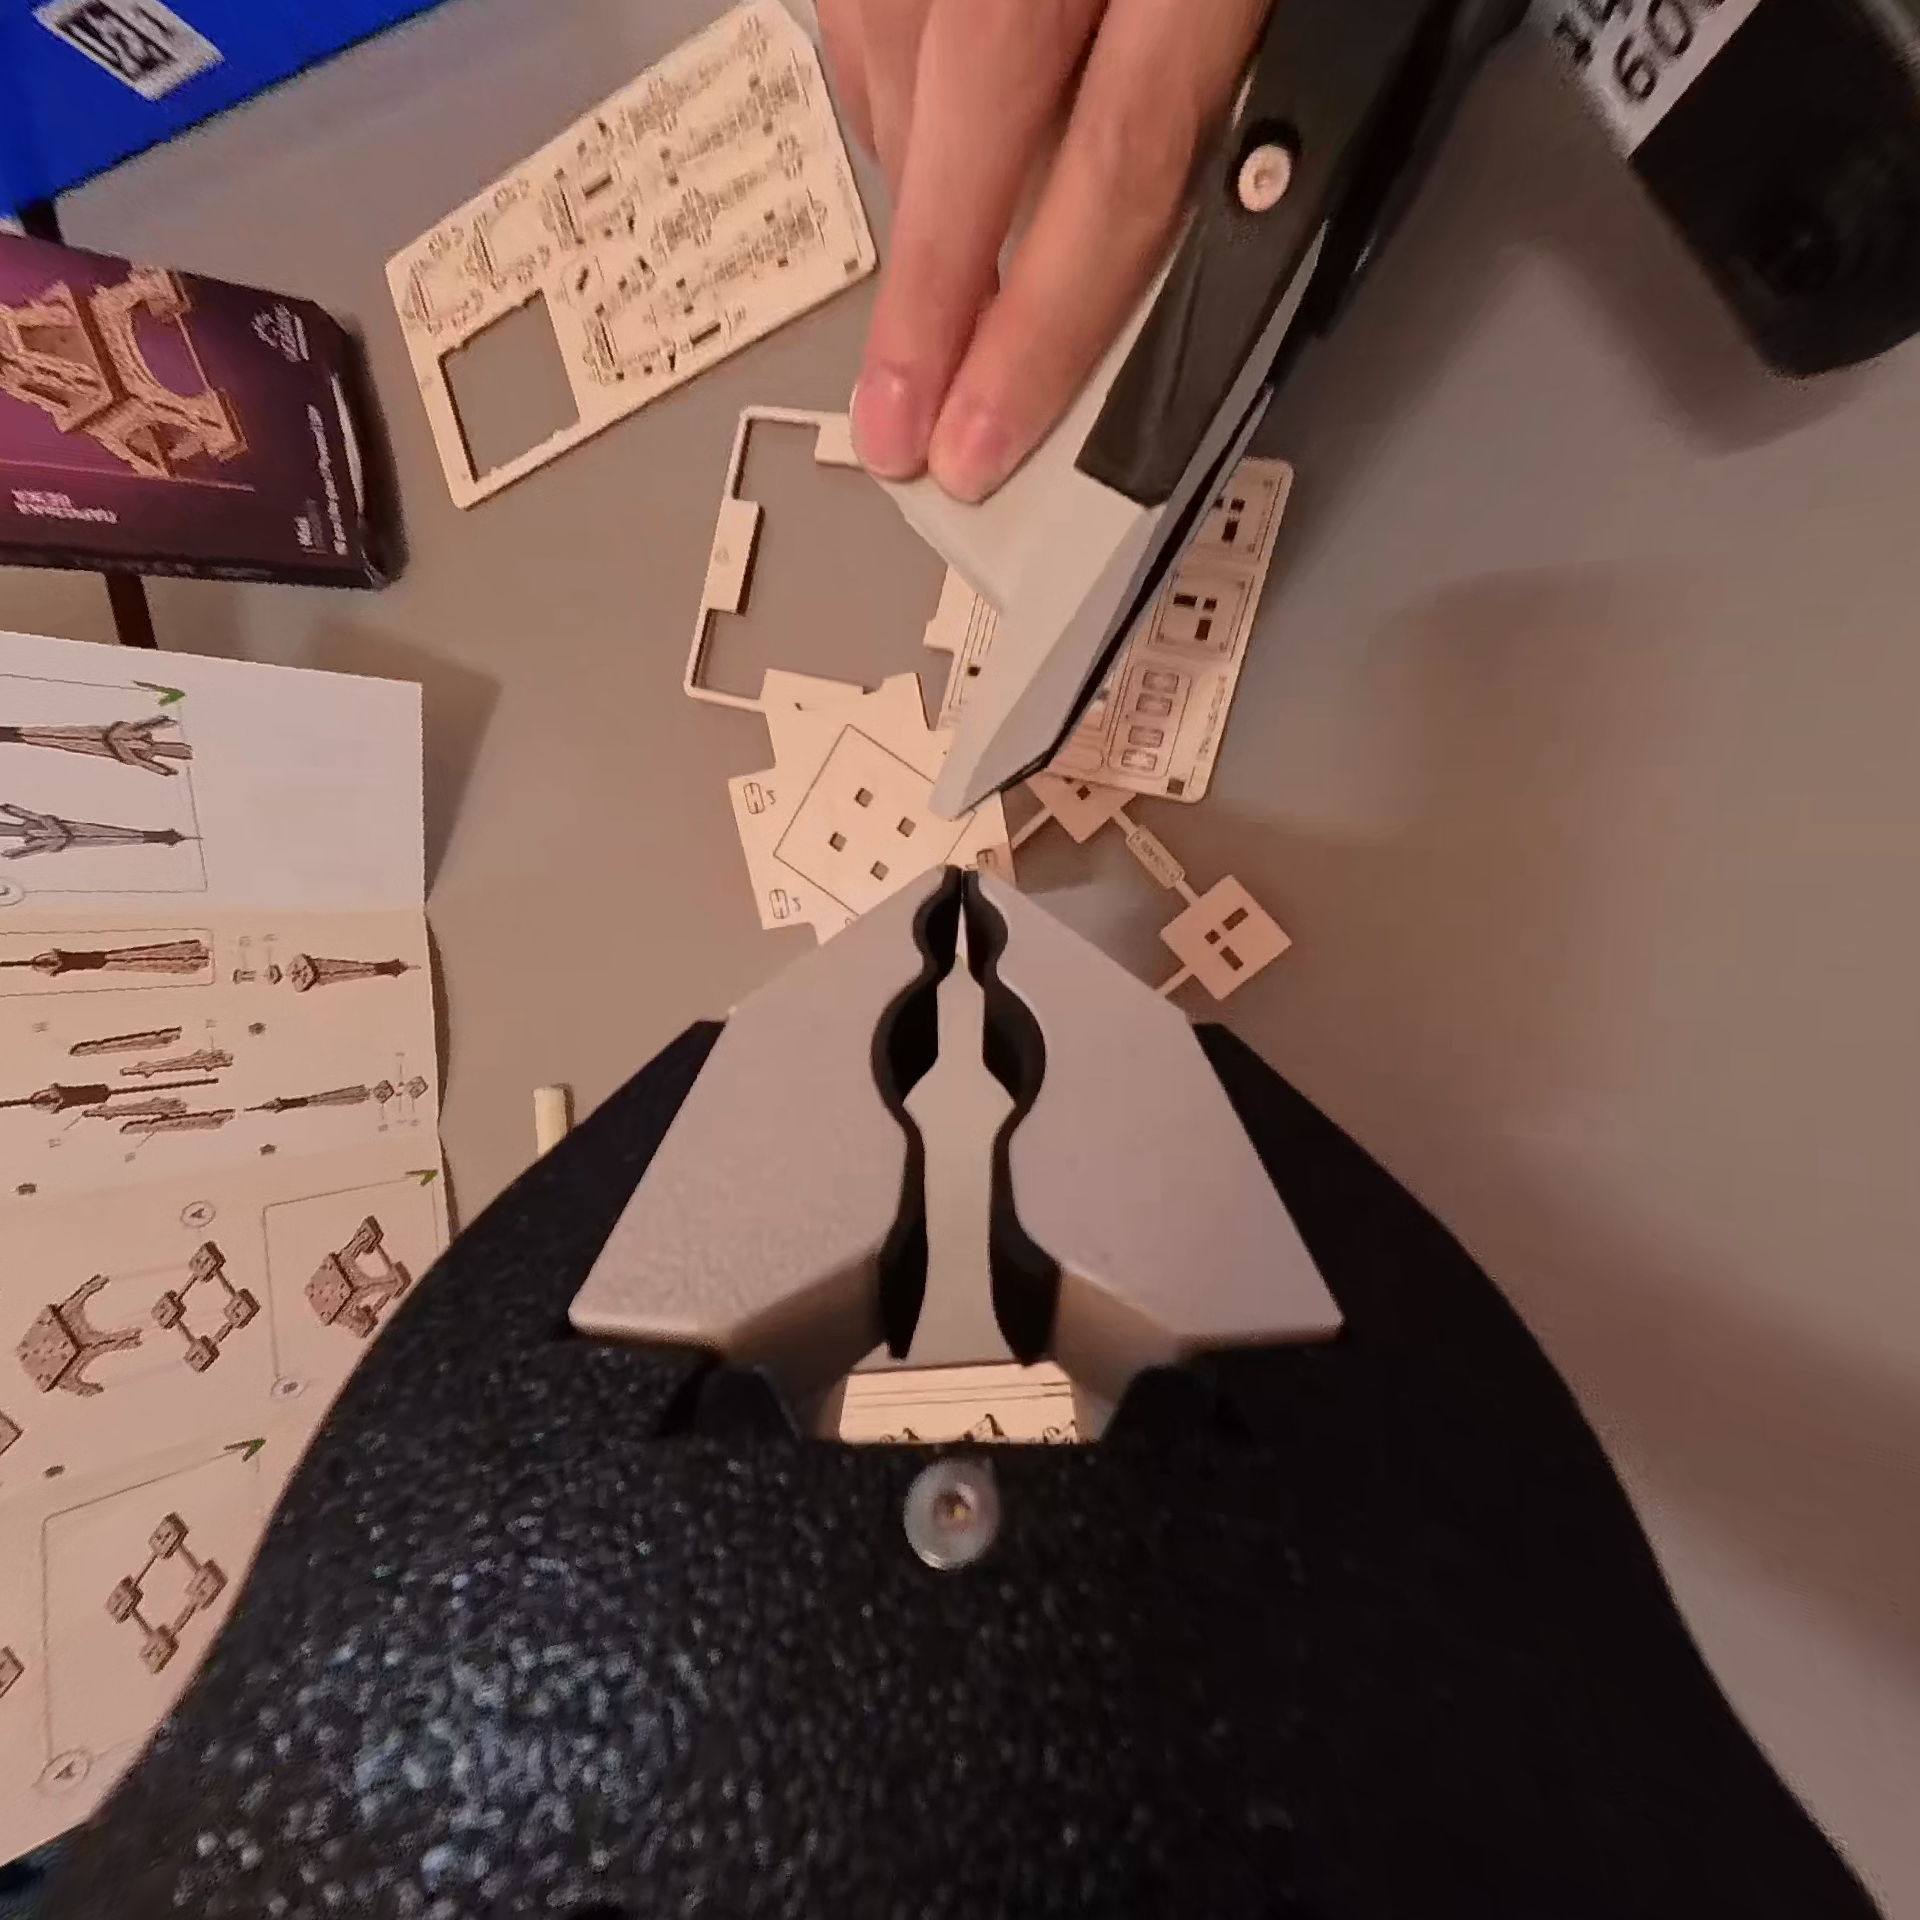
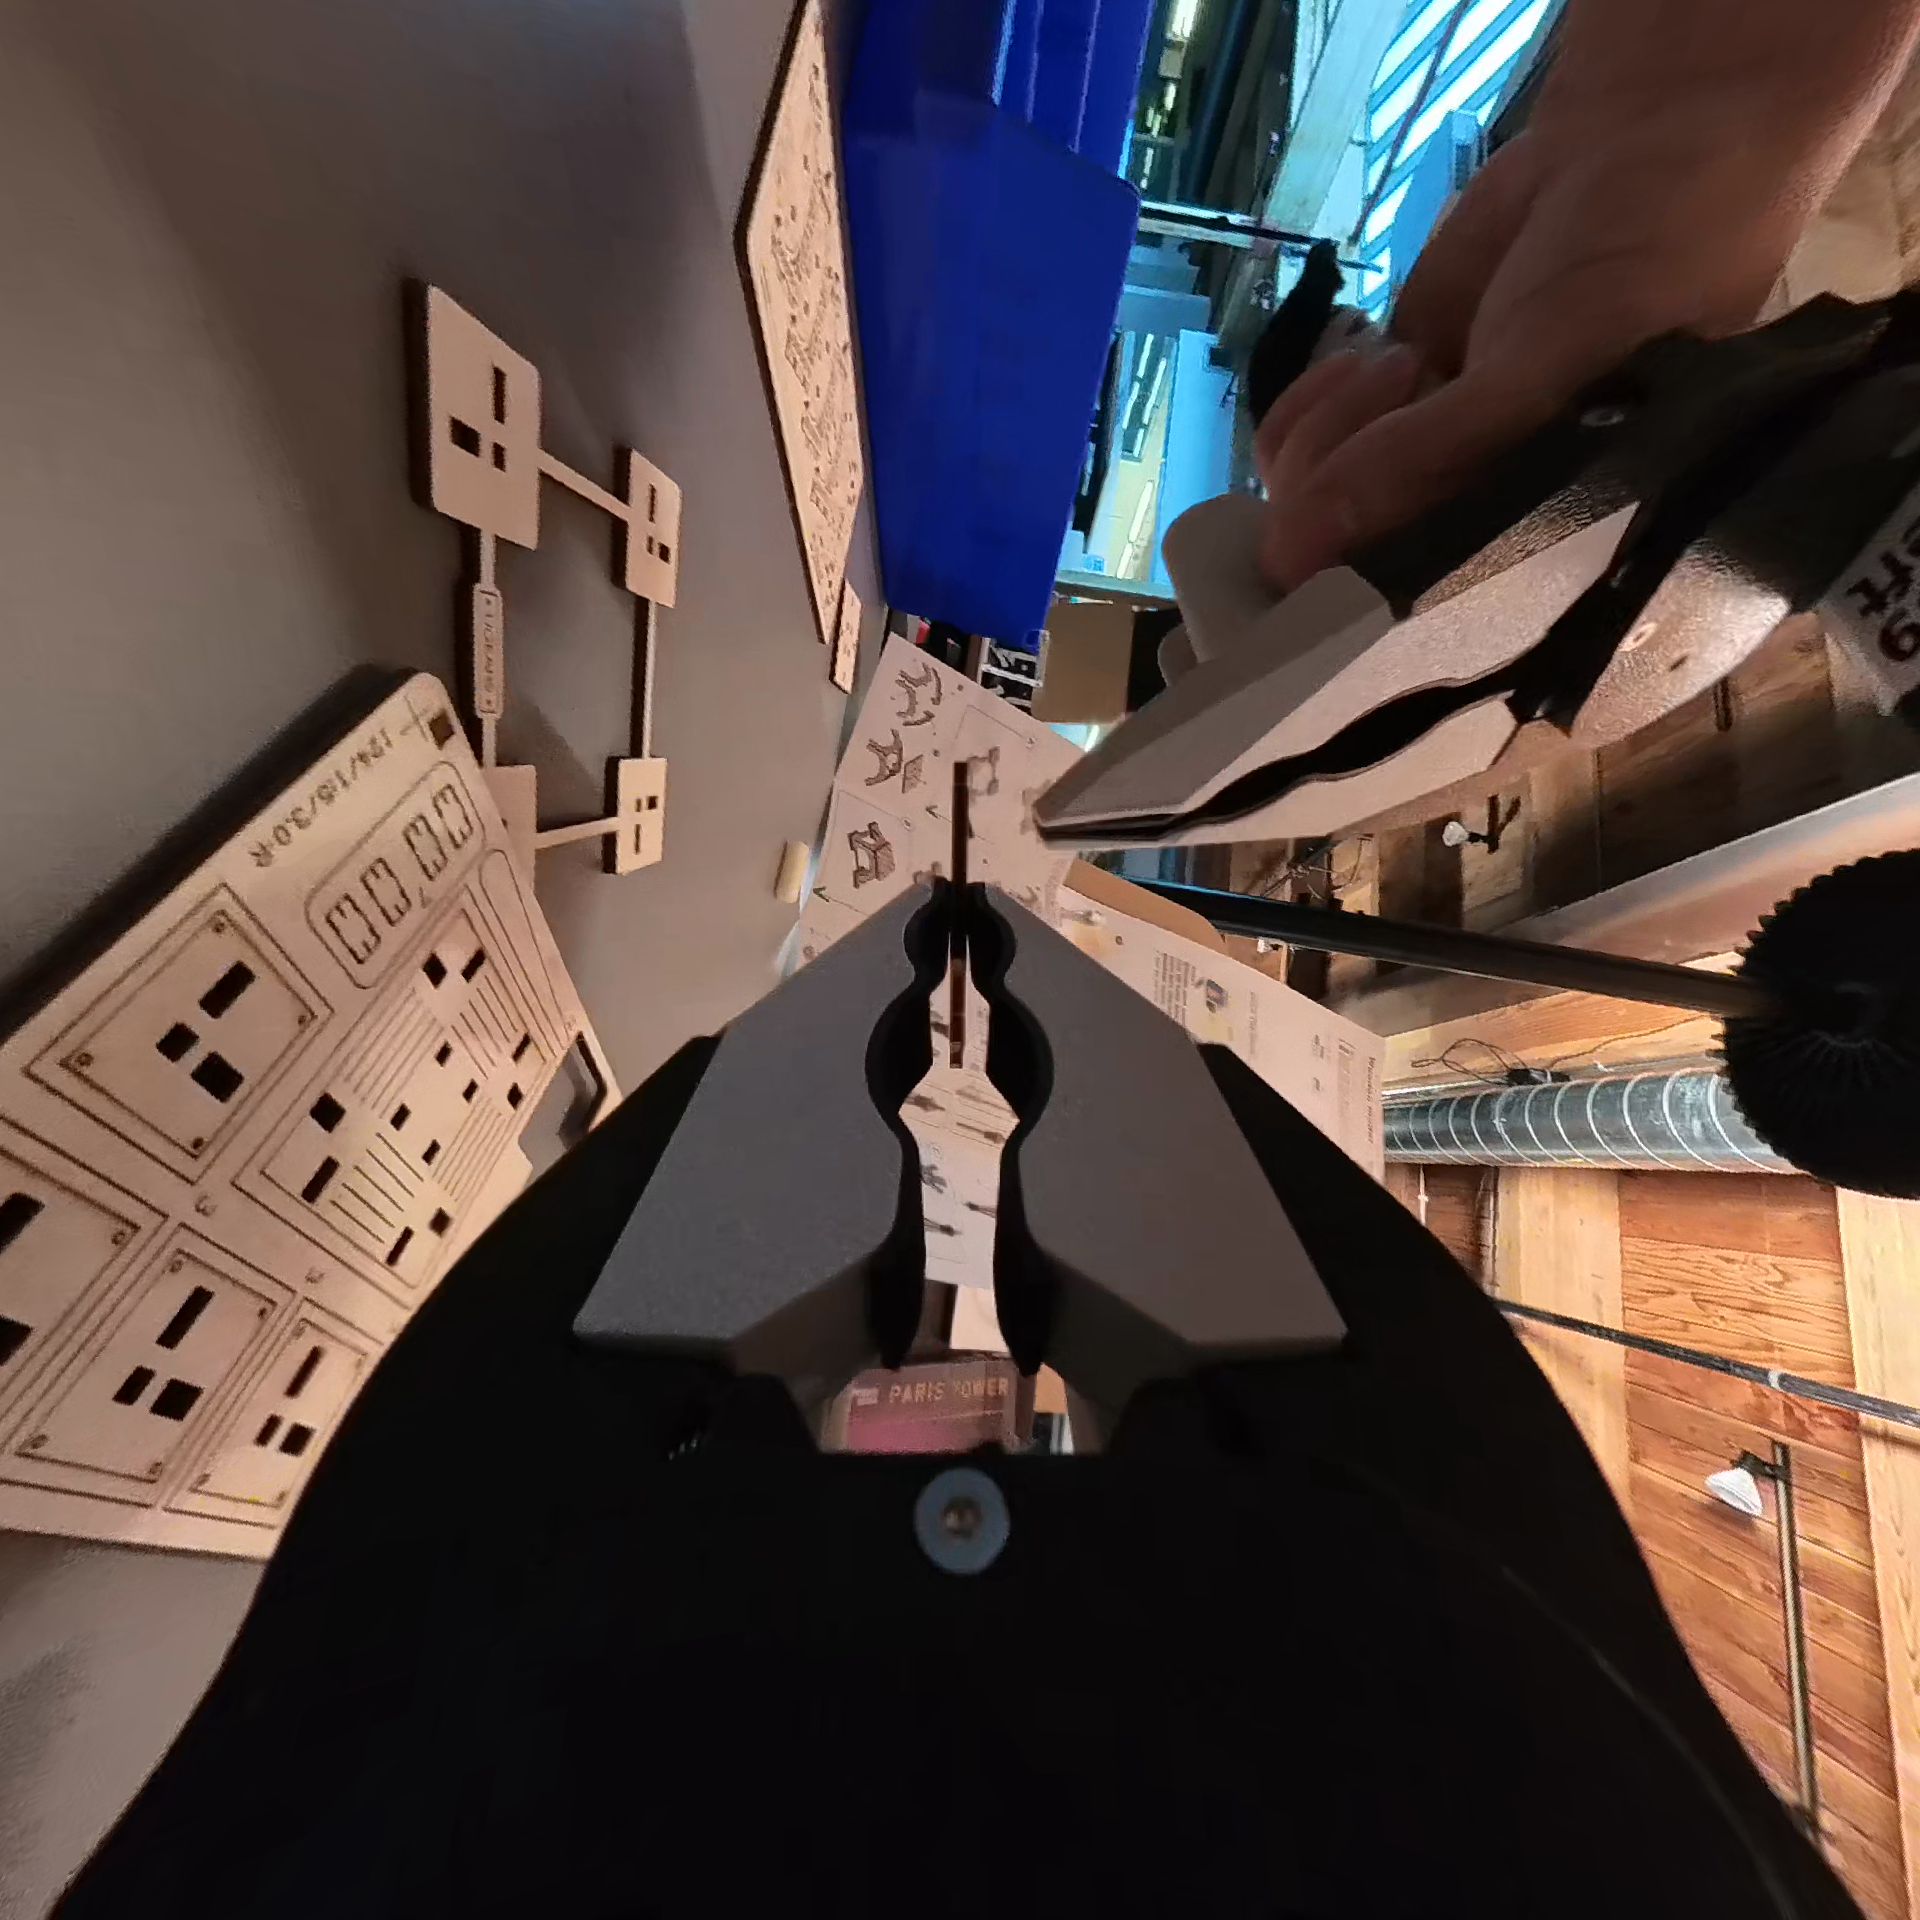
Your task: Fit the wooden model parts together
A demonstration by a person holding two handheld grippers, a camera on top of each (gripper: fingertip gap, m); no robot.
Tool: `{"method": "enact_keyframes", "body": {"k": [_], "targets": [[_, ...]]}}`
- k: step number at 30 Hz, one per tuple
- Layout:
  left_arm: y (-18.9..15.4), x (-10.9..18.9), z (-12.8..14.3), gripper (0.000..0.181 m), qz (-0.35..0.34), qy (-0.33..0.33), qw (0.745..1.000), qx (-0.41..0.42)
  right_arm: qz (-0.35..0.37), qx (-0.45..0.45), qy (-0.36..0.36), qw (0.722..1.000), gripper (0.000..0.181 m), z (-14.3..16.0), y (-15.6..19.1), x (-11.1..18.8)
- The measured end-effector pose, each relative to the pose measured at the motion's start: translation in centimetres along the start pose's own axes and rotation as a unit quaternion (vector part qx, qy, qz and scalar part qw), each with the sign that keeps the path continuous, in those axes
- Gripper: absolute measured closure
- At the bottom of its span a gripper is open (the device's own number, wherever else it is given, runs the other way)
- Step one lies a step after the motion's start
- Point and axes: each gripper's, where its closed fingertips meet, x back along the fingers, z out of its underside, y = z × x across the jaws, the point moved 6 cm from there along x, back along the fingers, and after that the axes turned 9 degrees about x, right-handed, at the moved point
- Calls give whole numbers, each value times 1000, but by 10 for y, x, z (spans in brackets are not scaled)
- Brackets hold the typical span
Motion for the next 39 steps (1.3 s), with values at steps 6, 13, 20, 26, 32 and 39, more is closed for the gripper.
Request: {"method": "enact_keyframes", "body": {"k": [6,13,20,26,32,39], "targets": [[-5,-14,7,172,-20,27,999,-14,-46,-26,-4,999,181,2,14,-5],[-11,-24,7,171,-55,23,997,-40,-60,-110,-4,992,181,9,15,-4],[-11,-34,9,177,-30,21,999,-28,-71,-96,-10,993,181,5,19,-5],[-4,-38,10,177,-29,22,999,-12,-95,-77,-12,992,181,4,27,-7],[-4,-52,17,176,-6,24,1000,5,-113,-74,-13,991,180,4,32,-8],[11,-63,11,171,-5,4,1000,21,-123,-67,23,990,180,24,37,-4]]}}
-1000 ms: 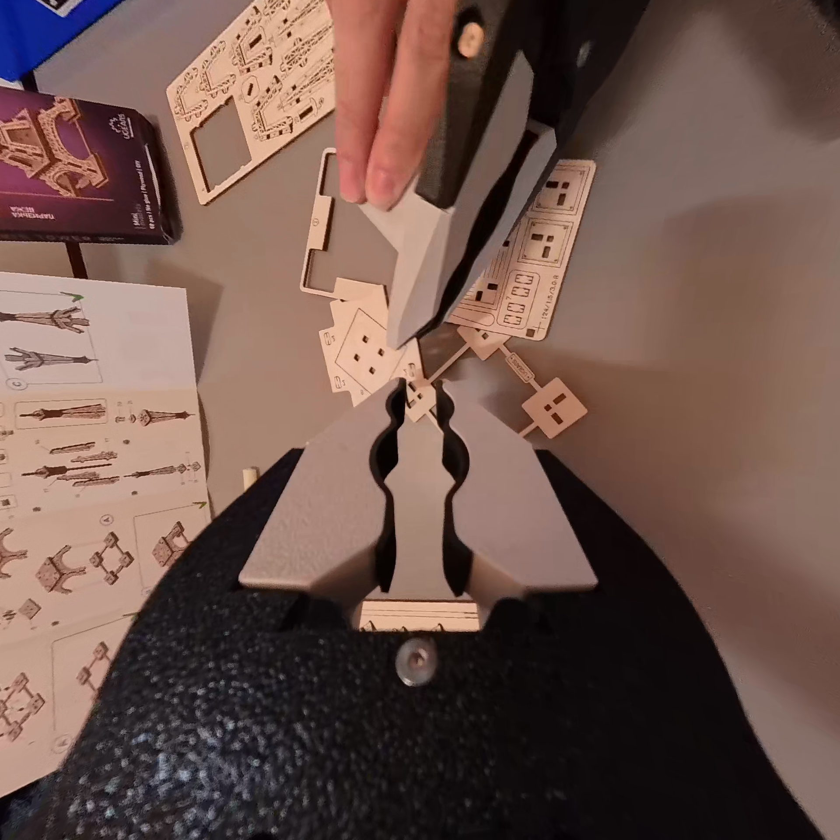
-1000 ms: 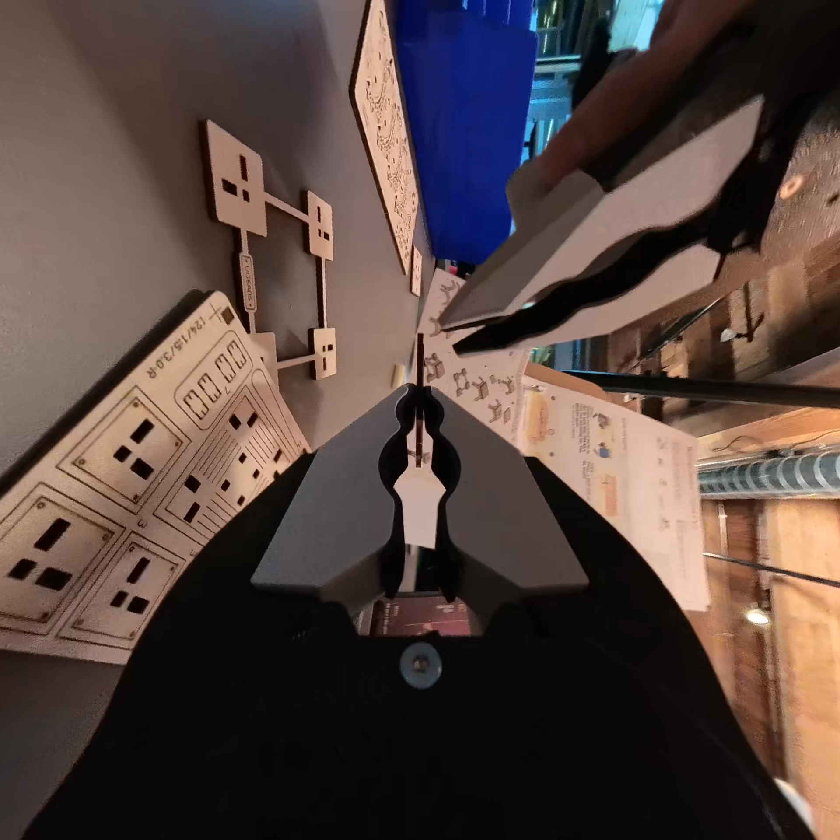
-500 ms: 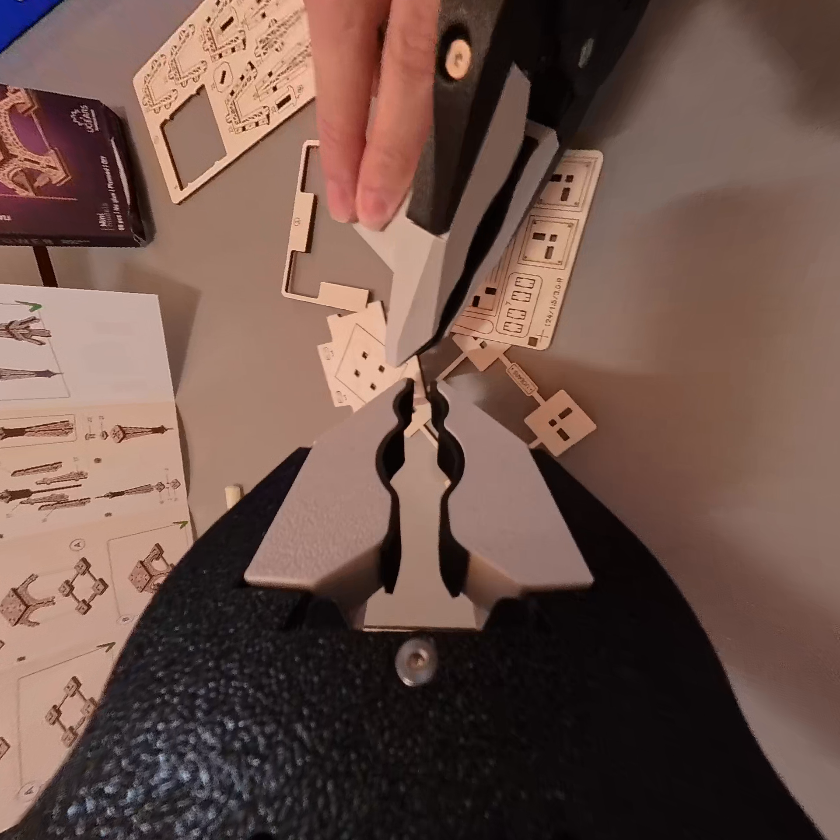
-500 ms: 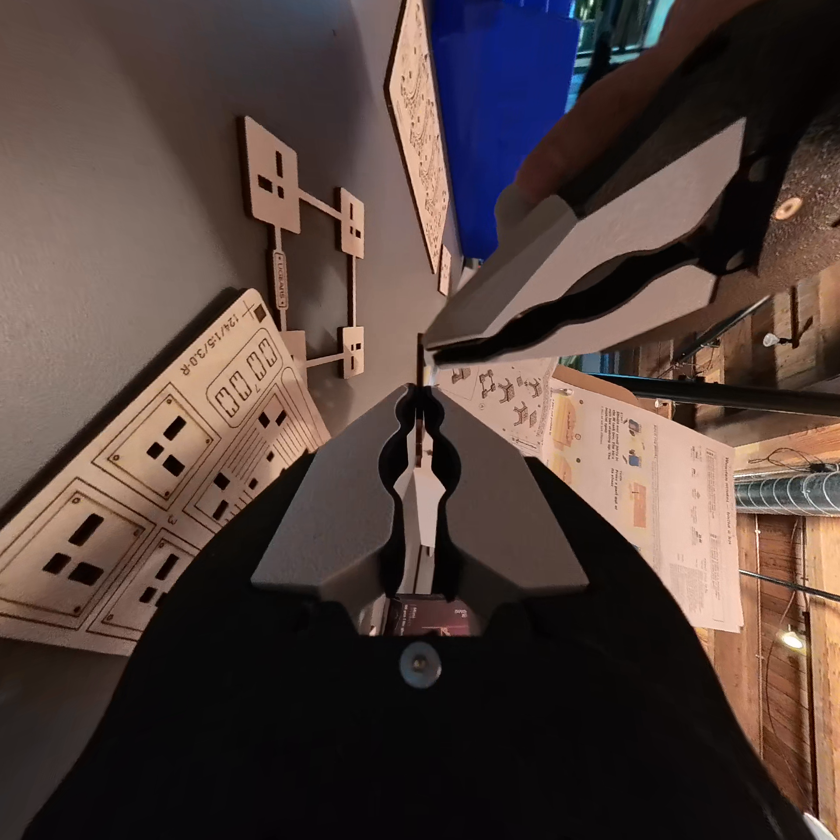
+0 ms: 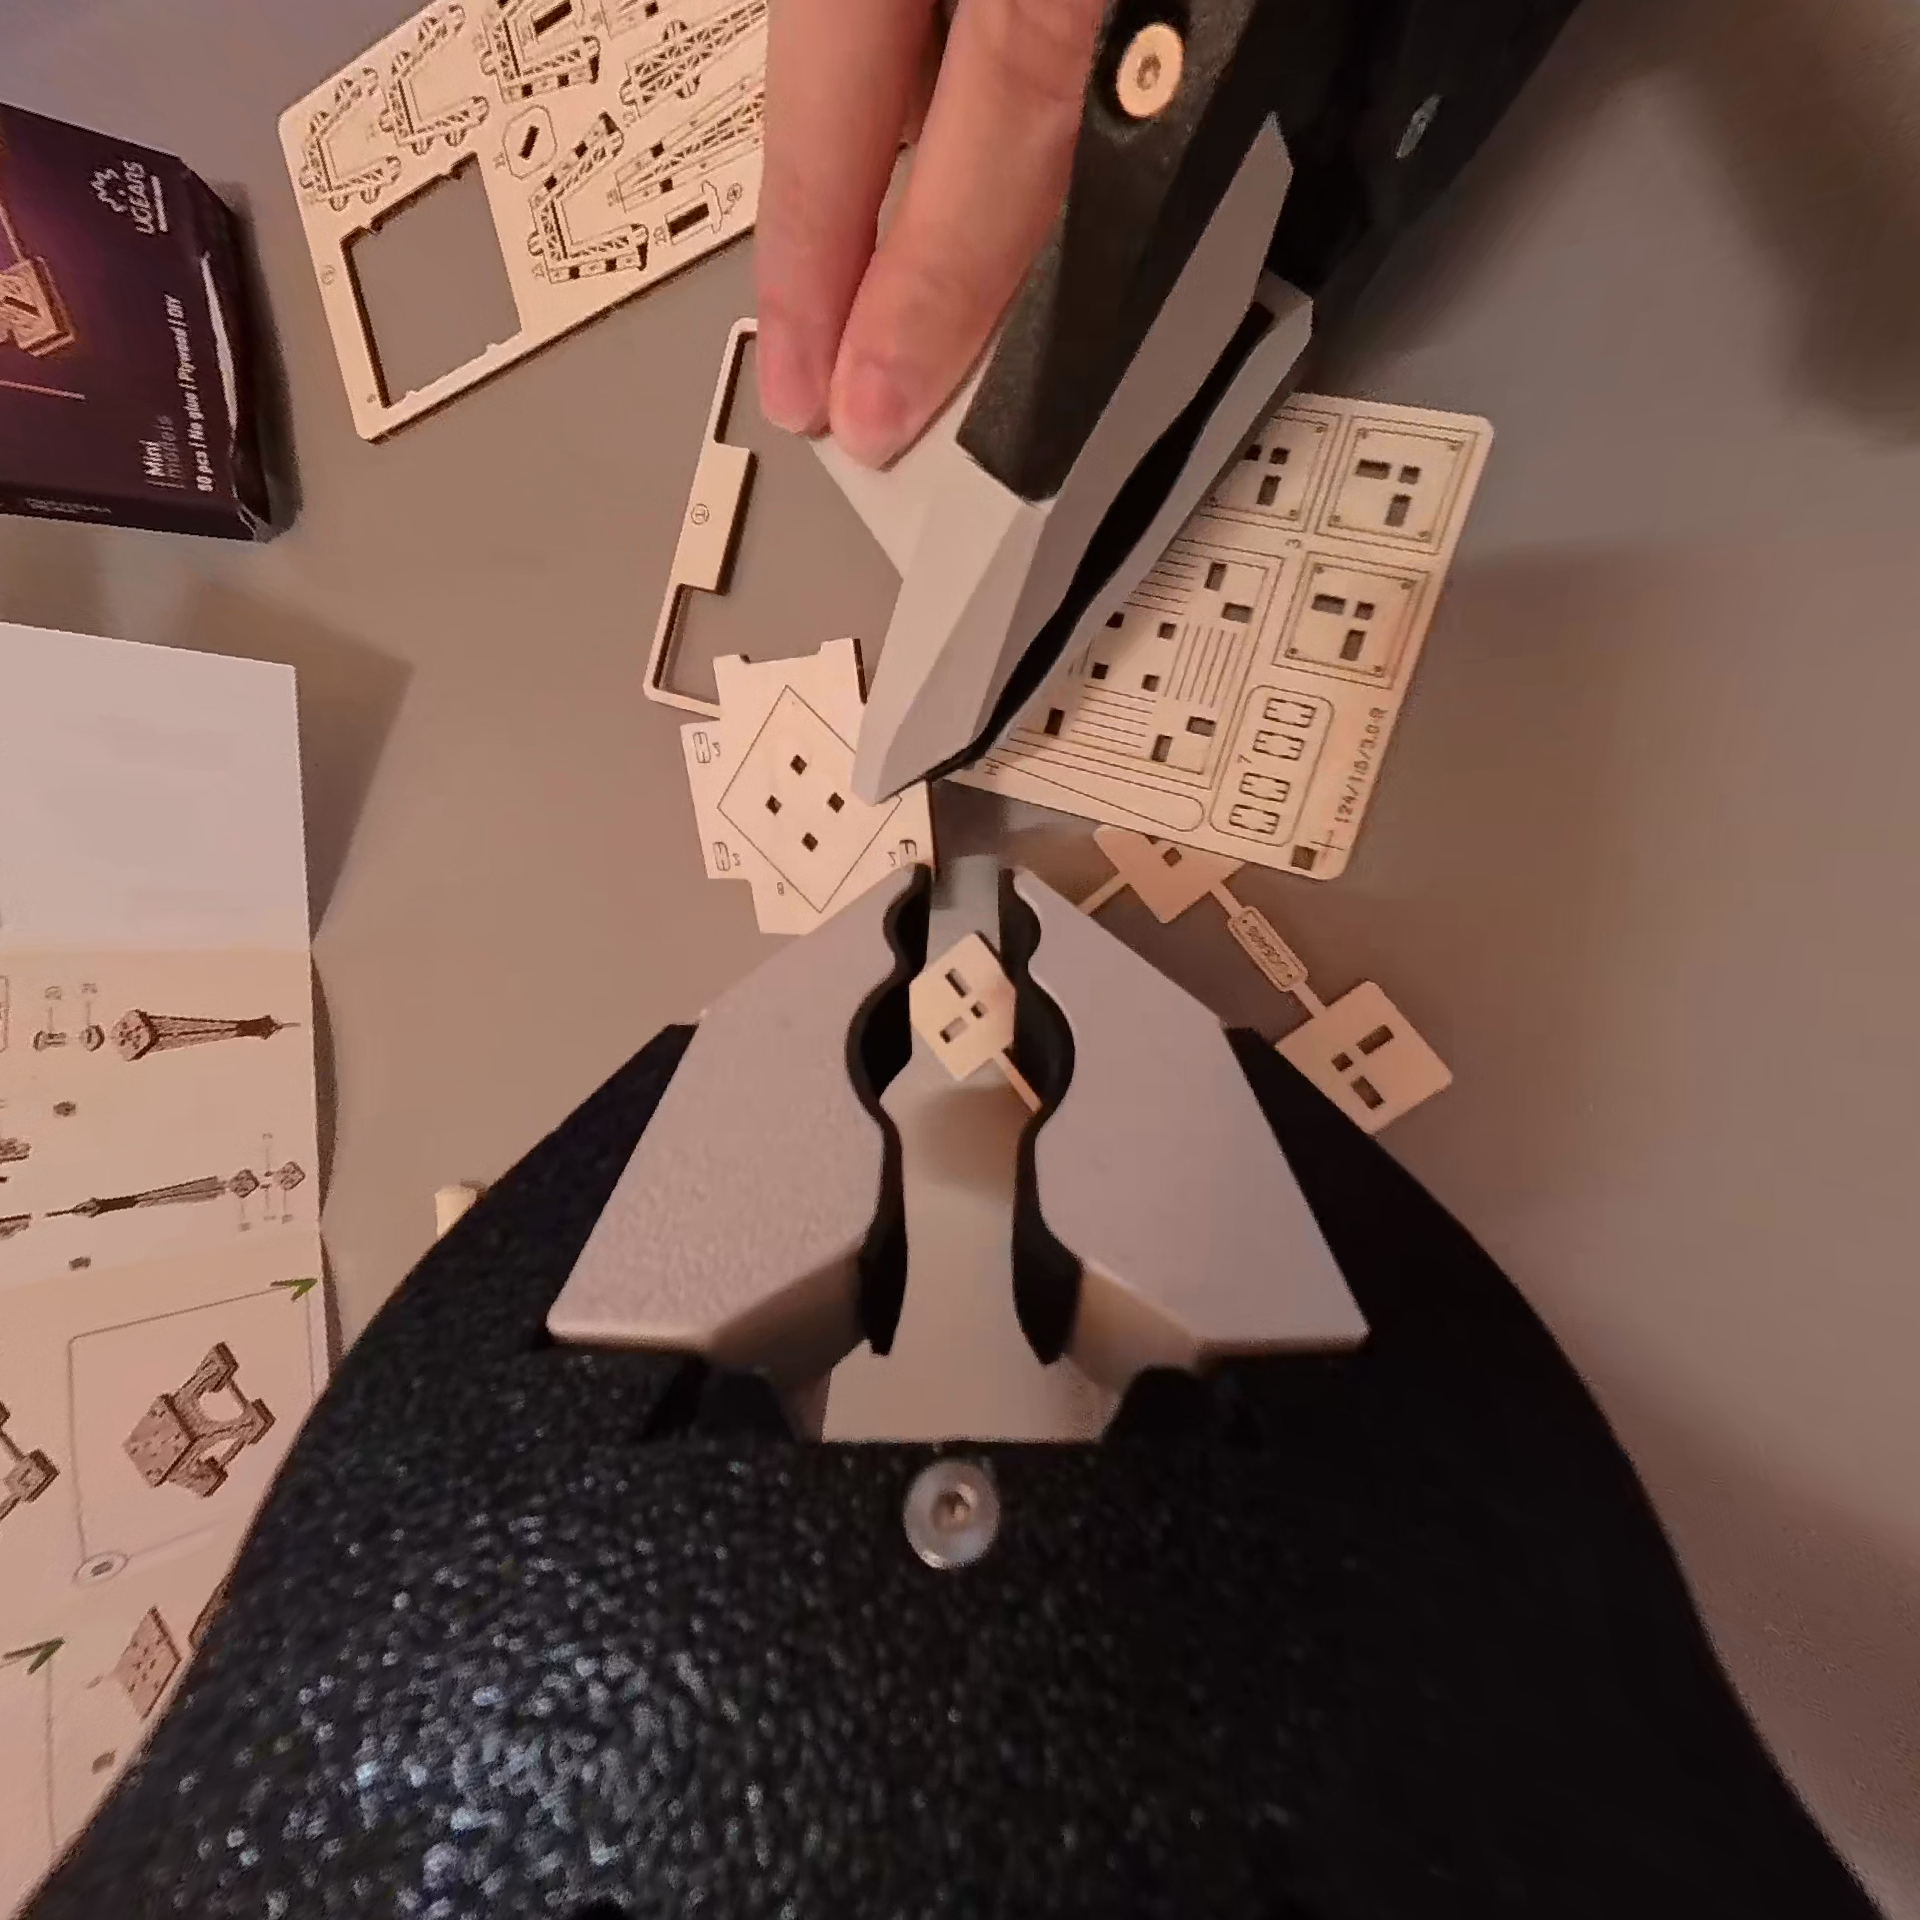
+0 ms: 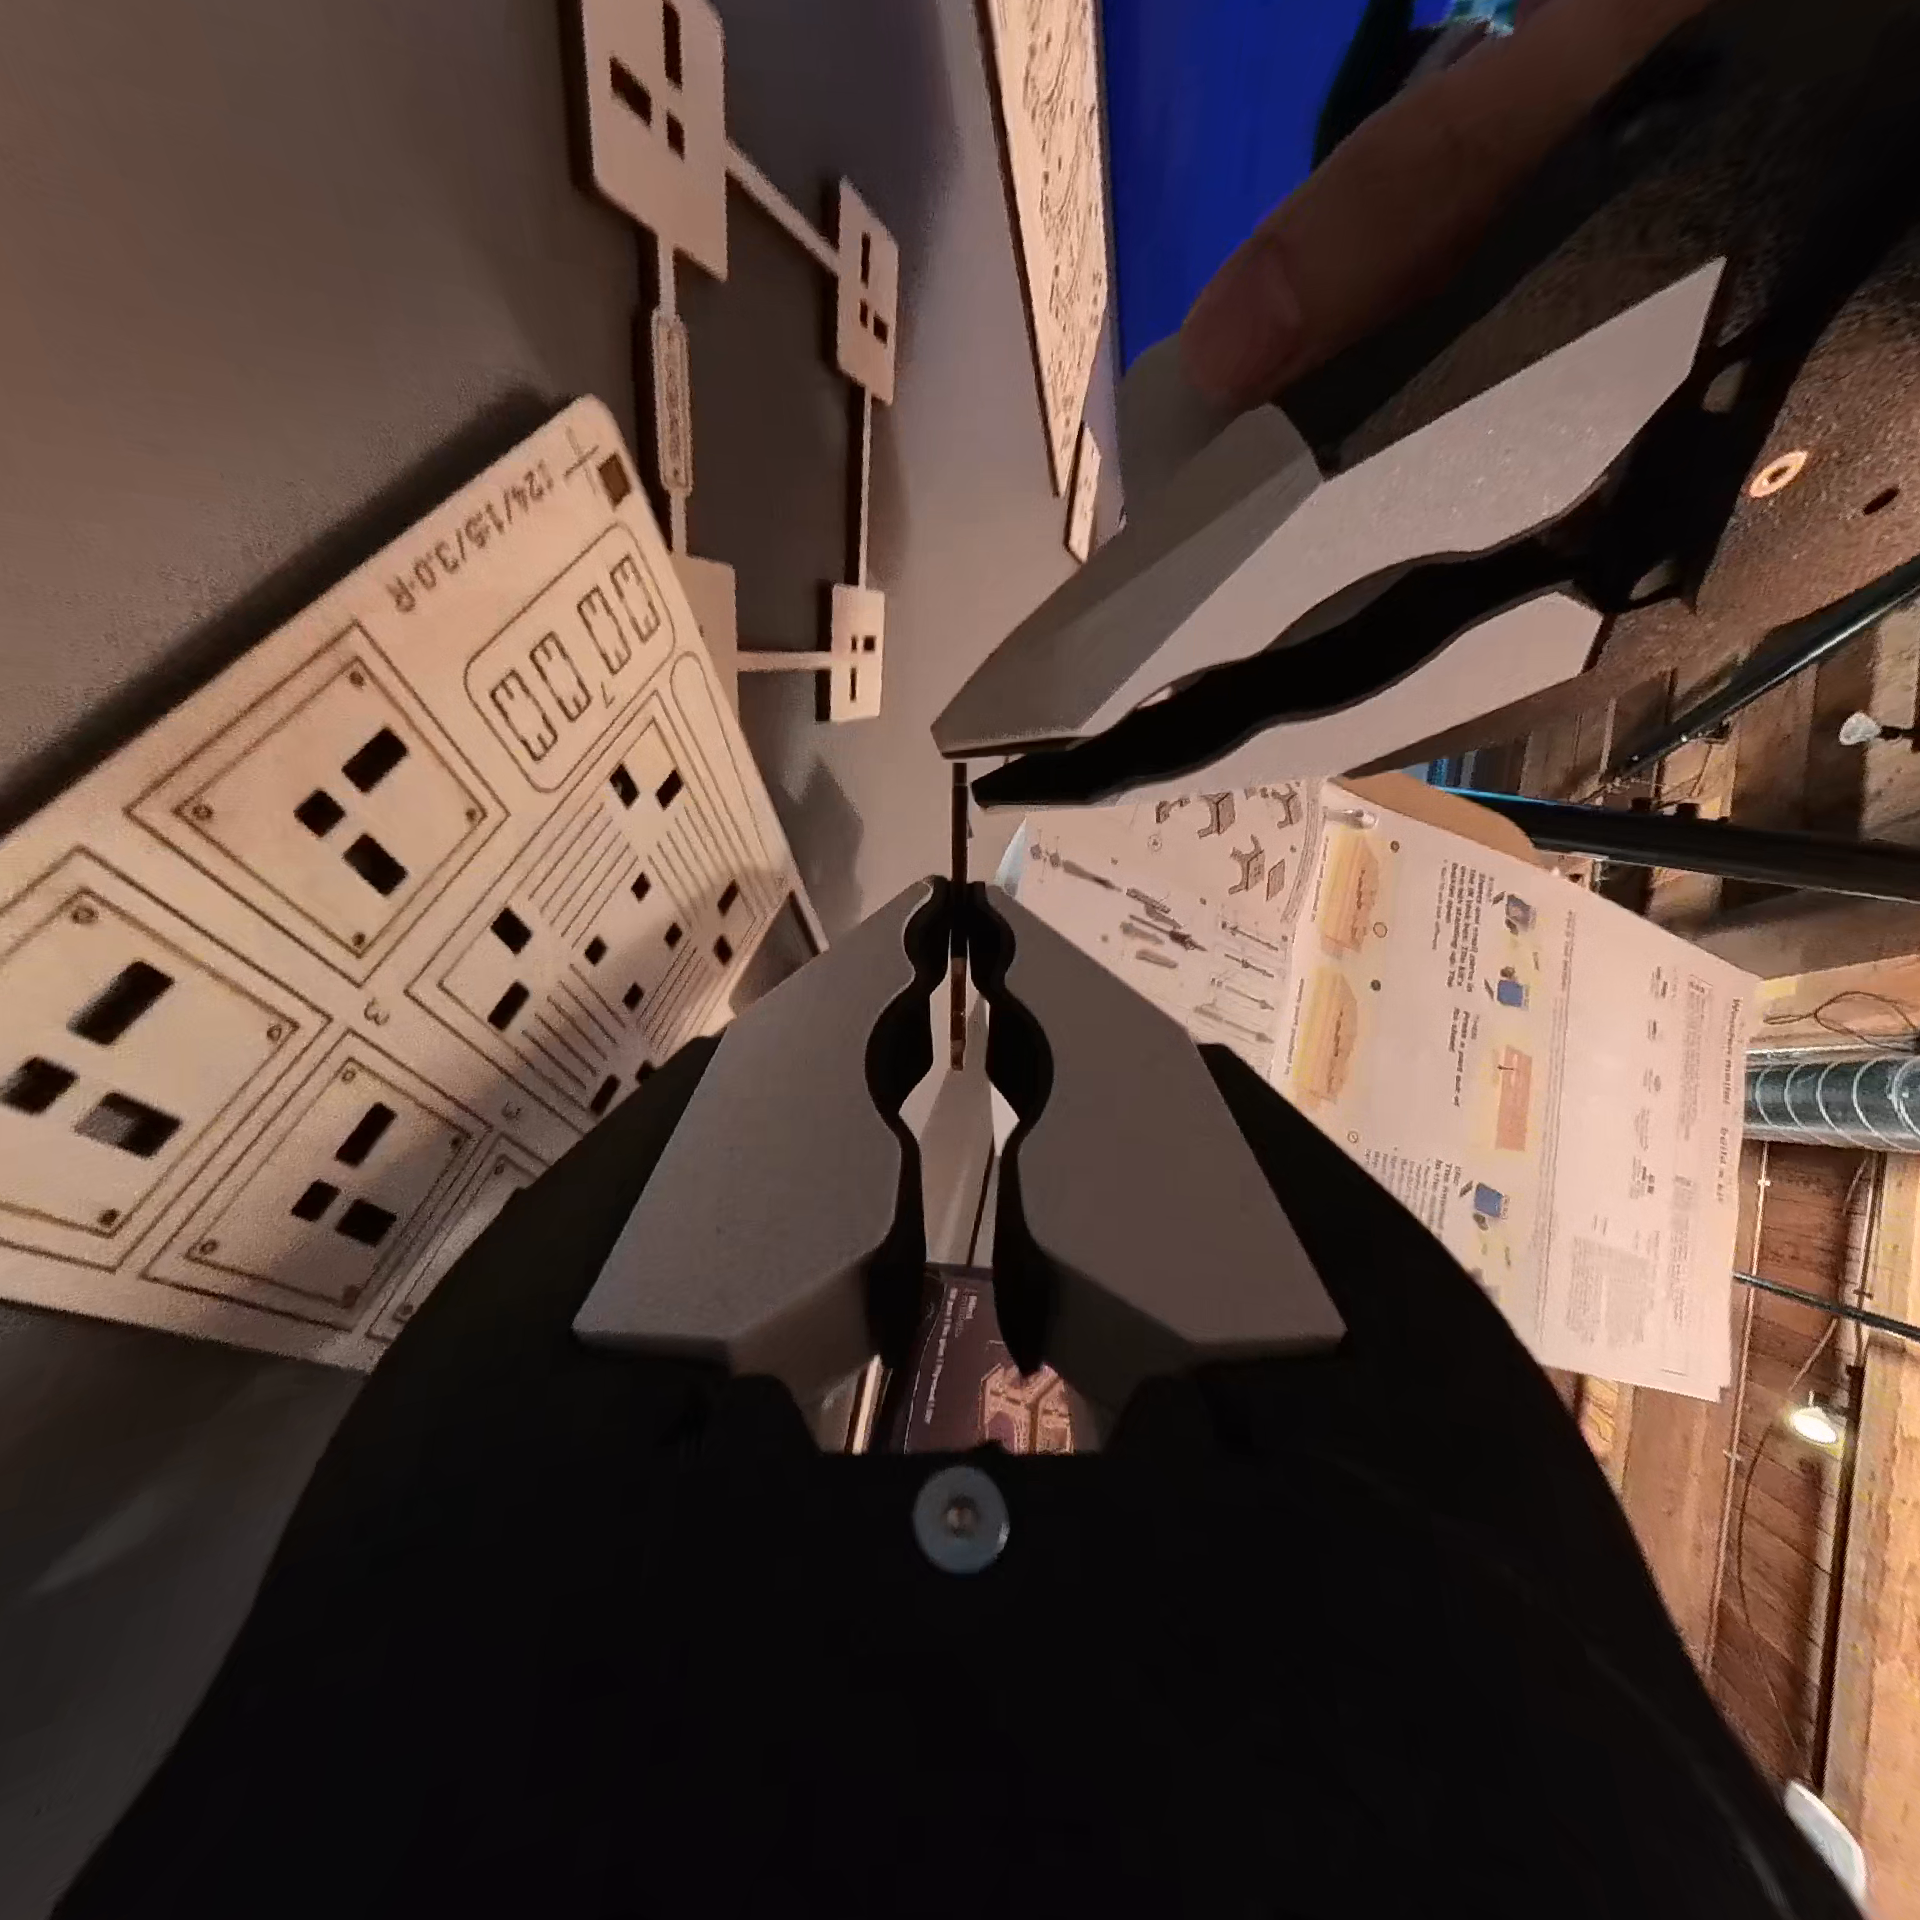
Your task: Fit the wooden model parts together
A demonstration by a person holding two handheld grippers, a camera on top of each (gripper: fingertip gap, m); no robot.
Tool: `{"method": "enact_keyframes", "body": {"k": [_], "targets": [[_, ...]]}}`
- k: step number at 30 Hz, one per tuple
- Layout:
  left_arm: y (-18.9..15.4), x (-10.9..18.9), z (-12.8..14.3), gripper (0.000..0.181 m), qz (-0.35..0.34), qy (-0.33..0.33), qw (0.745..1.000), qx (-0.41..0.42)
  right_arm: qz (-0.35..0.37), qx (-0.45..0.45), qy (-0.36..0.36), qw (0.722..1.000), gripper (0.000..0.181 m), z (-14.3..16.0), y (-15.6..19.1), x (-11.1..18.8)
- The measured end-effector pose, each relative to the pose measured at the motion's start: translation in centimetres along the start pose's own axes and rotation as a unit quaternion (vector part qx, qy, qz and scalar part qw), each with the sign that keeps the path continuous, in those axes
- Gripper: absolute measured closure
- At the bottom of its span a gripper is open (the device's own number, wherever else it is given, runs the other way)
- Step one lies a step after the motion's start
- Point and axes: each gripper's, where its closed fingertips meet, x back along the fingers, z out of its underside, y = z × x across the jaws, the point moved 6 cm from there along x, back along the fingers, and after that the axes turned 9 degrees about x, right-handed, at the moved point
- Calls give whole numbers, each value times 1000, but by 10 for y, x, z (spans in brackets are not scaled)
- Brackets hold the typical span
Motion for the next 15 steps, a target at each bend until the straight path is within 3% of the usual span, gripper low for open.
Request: {"method": "enact_keyframes", "body": {"k": [15], "targets": [[6,-17,9,176,20,17,1000,6,-31,3,-1,1000,180,-4,12,-8]]}}
